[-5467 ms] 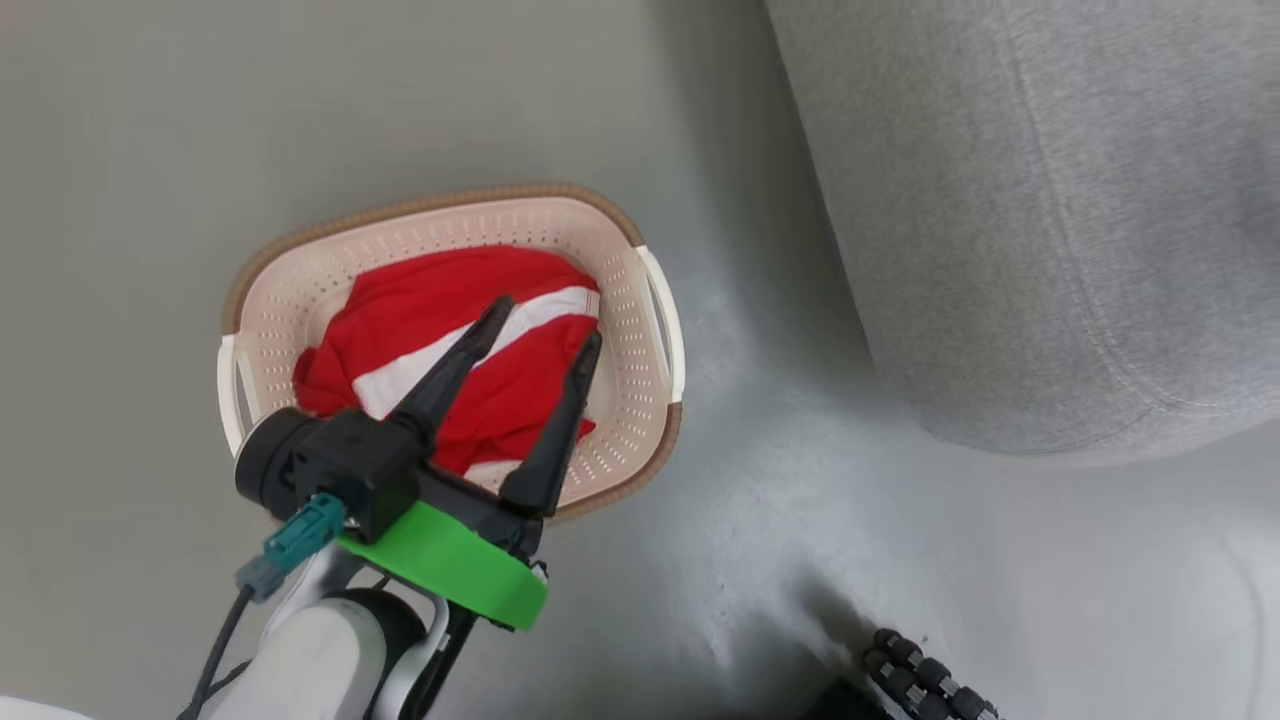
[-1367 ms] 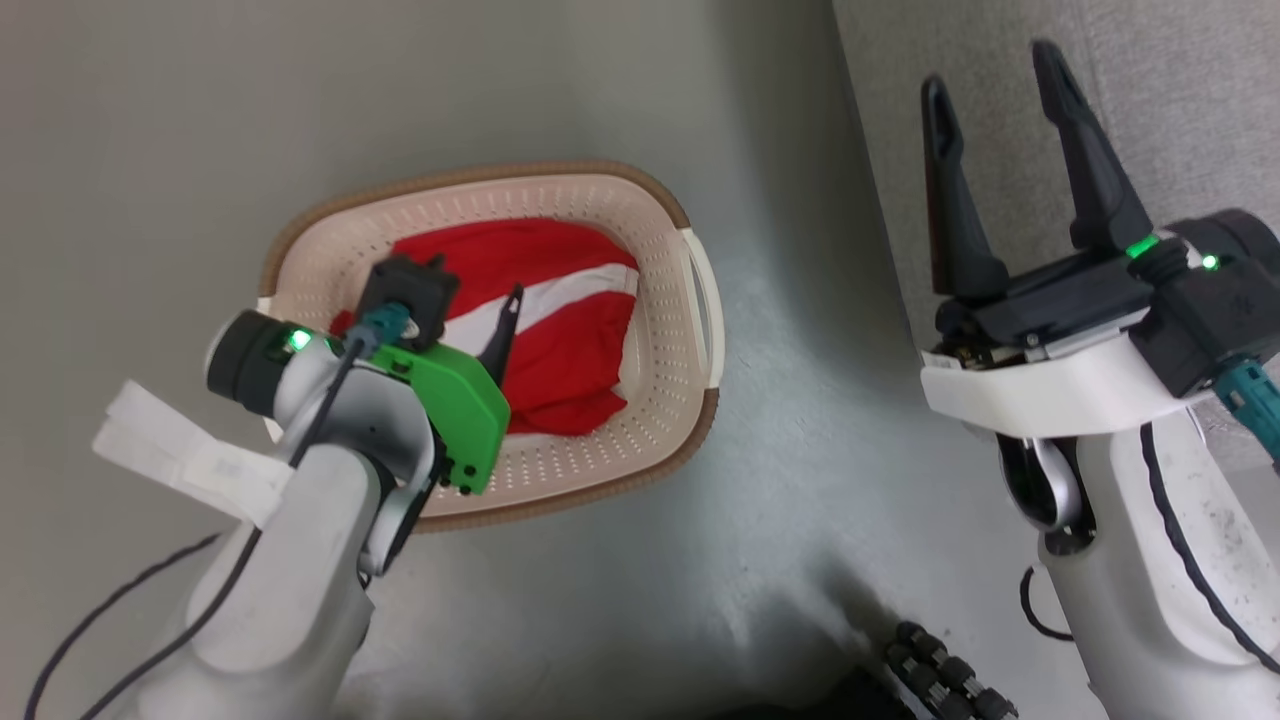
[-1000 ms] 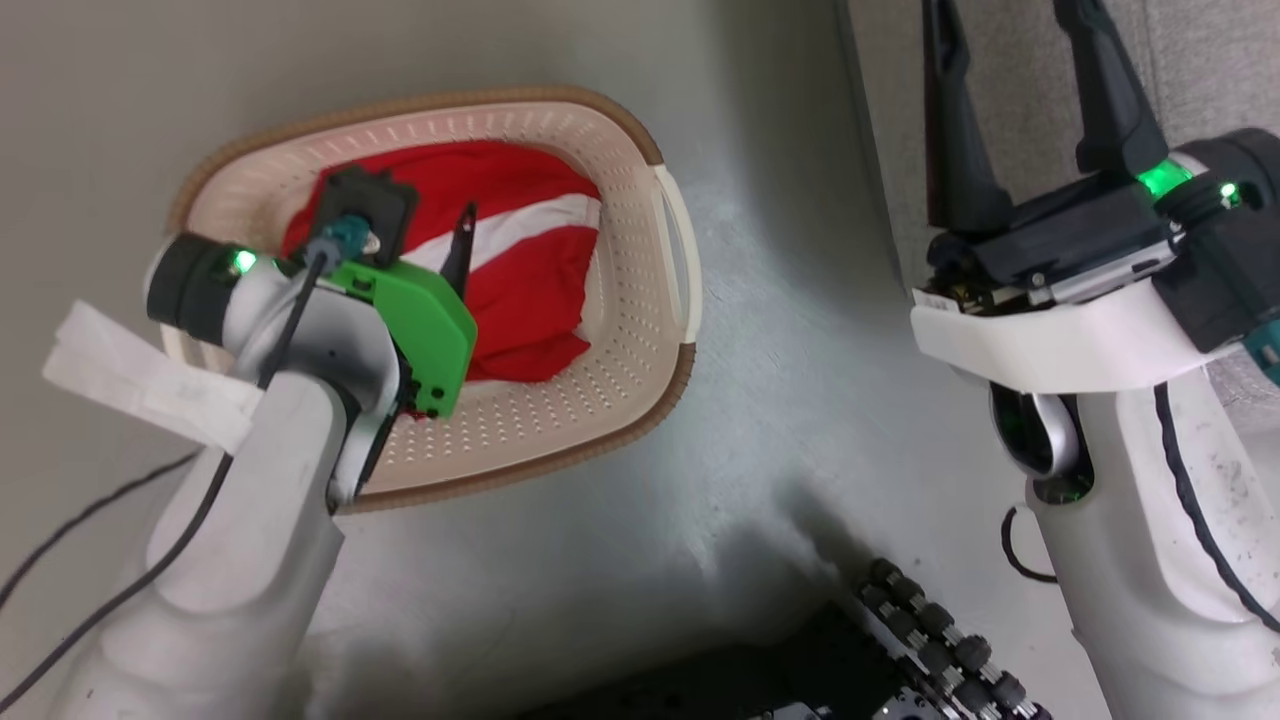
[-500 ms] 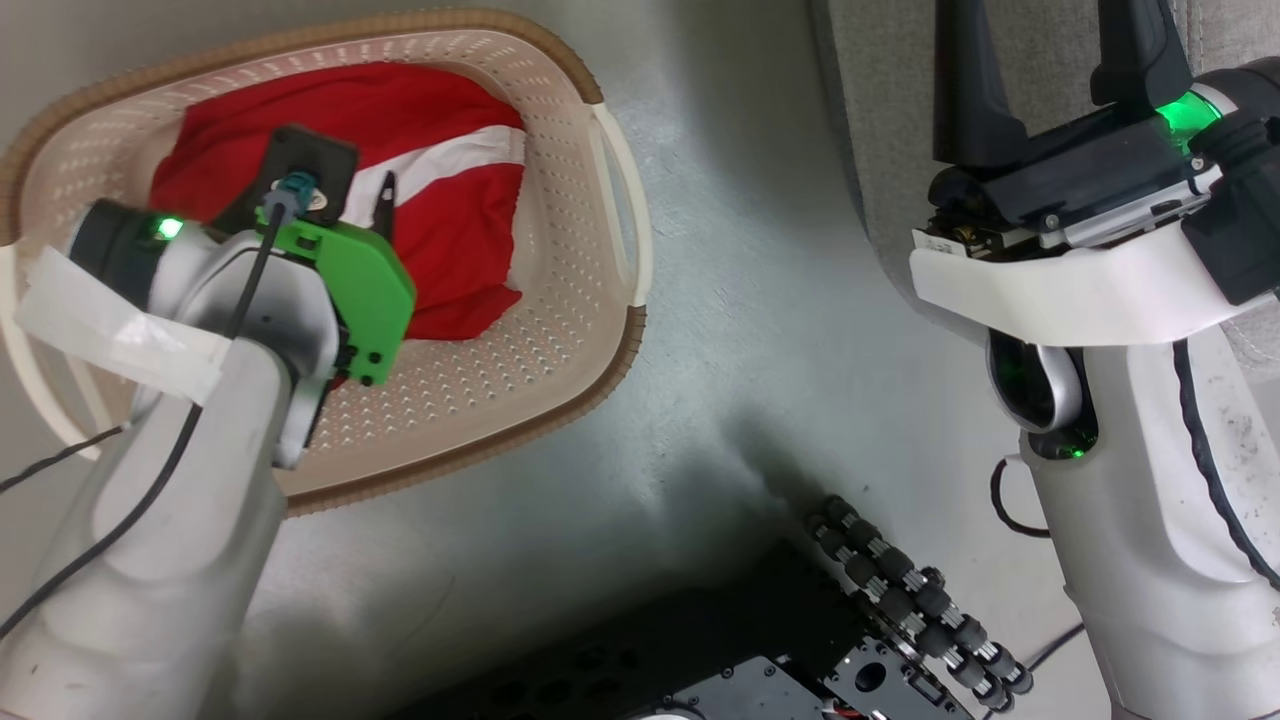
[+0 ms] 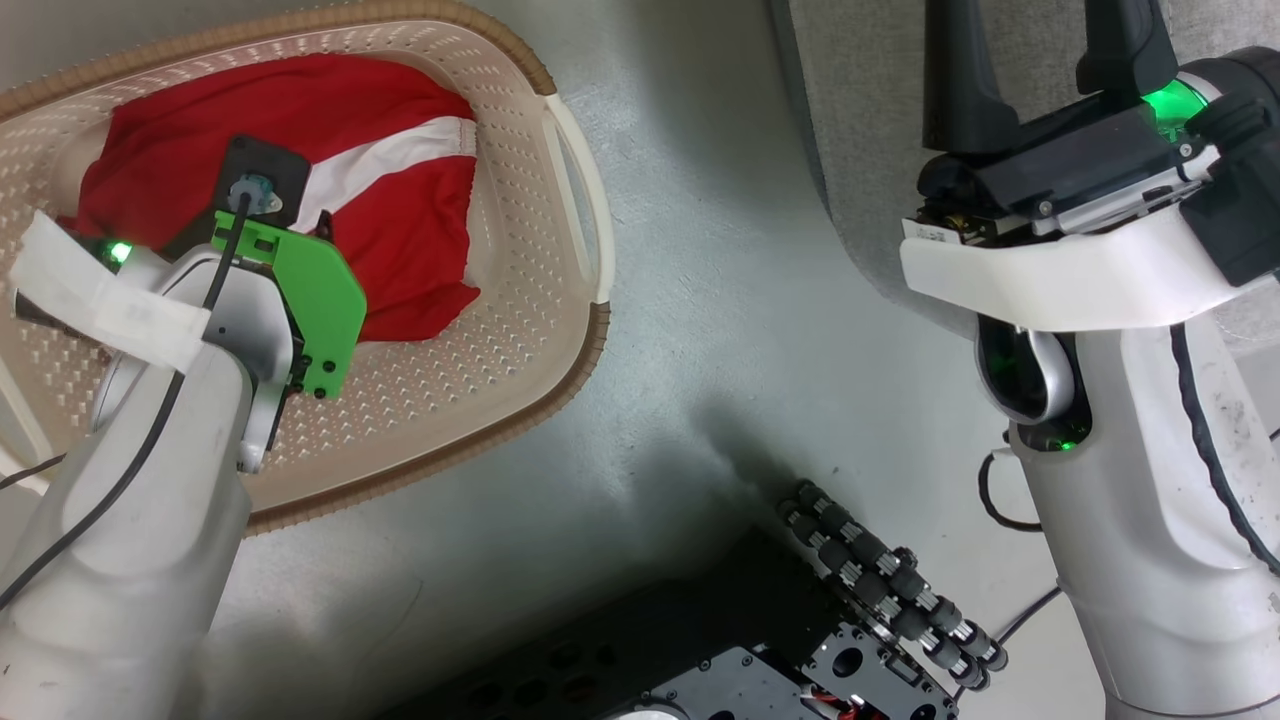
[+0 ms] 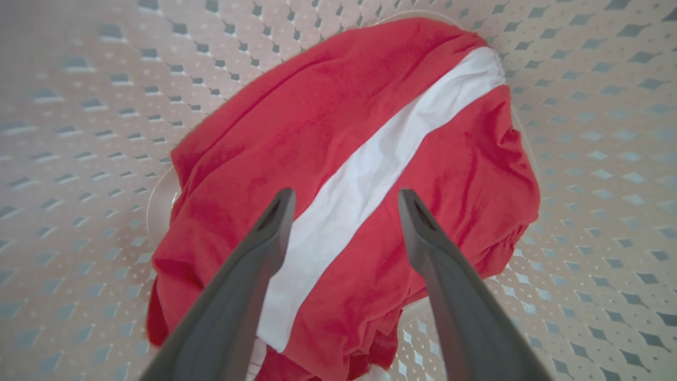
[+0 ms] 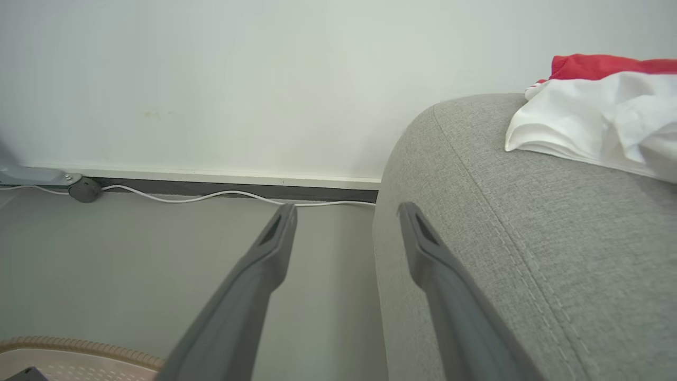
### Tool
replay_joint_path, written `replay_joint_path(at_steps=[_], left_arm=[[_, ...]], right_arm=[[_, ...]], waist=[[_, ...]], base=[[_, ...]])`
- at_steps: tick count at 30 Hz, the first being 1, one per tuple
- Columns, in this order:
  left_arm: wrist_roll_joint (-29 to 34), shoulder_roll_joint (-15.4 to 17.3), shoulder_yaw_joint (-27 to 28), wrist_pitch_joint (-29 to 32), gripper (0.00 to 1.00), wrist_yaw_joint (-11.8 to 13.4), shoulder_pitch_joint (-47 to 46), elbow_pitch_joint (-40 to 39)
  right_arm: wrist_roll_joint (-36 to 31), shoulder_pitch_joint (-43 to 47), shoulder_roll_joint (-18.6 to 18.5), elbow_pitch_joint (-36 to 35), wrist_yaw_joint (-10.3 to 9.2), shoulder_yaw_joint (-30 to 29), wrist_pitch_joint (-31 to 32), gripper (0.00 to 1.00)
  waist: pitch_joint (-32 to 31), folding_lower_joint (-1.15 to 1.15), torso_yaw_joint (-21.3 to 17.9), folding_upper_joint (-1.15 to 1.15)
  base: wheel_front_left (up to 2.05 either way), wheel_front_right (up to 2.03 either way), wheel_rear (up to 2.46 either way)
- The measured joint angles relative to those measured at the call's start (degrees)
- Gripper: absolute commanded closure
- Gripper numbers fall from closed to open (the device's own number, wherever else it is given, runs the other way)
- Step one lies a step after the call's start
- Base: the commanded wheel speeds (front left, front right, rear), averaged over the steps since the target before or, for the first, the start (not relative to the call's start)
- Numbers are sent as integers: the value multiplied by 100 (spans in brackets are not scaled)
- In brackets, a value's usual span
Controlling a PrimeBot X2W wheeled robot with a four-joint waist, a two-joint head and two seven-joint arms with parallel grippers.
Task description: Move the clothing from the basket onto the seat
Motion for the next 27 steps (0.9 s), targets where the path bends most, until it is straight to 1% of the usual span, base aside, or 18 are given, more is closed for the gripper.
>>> replay_joint_path(at_steps=[9, 17, 19, 27], left_arm=[[-14, 13, -87, 333, 0, -36, 1, 108], [3, 85, -307, 737, 0, -141, 35, 269], [11, 110, -330, 797, 0, -151, 36, 296], [-24, 132, -353, 991, 0, -209, 68, 325]], right_arm=[[280, -59, 3, -4, -100, 92, 0, 0], [389, -64, 5, 4, -109, 134, 0, 0], [421, -68, 9, 5, -153, 151, 0, 0], [437, -76, 10, 9, -156, 151, 0, 0]], waist=[[23, 0, -105, 0], [20, 0, -161, 0], [16, 0, -168, 0], [28, -1, -193, 0]], base=[[0, 0, 0], [0, 0, 0], [0, 0, 0], [0, 0, 0]])
